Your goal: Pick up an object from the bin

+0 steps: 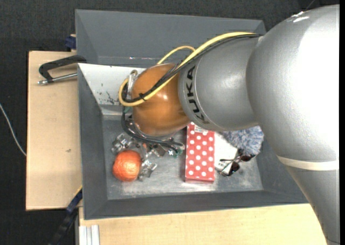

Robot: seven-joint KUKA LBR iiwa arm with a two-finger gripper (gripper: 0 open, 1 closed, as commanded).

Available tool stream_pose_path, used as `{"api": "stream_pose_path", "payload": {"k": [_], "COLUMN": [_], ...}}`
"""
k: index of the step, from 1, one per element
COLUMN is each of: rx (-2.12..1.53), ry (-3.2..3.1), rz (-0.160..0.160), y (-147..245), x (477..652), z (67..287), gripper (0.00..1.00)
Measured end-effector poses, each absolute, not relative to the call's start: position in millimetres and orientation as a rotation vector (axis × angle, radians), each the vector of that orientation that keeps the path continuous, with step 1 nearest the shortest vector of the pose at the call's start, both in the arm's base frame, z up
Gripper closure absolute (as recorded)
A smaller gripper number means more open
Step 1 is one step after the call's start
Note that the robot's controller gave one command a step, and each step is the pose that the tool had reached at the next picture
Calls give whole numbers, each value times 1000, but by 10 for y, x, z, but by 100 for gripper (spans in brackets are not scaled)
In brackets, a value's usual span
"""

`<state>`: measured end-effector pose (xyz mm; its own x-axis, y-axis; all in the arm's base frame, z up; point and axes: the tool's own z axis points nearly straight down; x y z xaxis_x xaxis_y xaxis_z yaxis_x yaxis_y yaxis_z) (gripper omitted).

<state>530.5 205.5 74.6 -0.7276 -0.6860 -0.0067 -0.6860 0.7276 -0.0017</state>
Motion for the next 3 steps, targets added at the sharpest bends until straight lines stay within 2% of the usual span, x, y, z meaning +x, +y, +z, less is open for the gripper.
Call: {"api": "stream_pose_path", "payload": {"k": [3], "rx": [-1156], "ry": [2914], "rz": [1], "y": [2053], "x": [5306], "z": [746], "gripper": [100]}}
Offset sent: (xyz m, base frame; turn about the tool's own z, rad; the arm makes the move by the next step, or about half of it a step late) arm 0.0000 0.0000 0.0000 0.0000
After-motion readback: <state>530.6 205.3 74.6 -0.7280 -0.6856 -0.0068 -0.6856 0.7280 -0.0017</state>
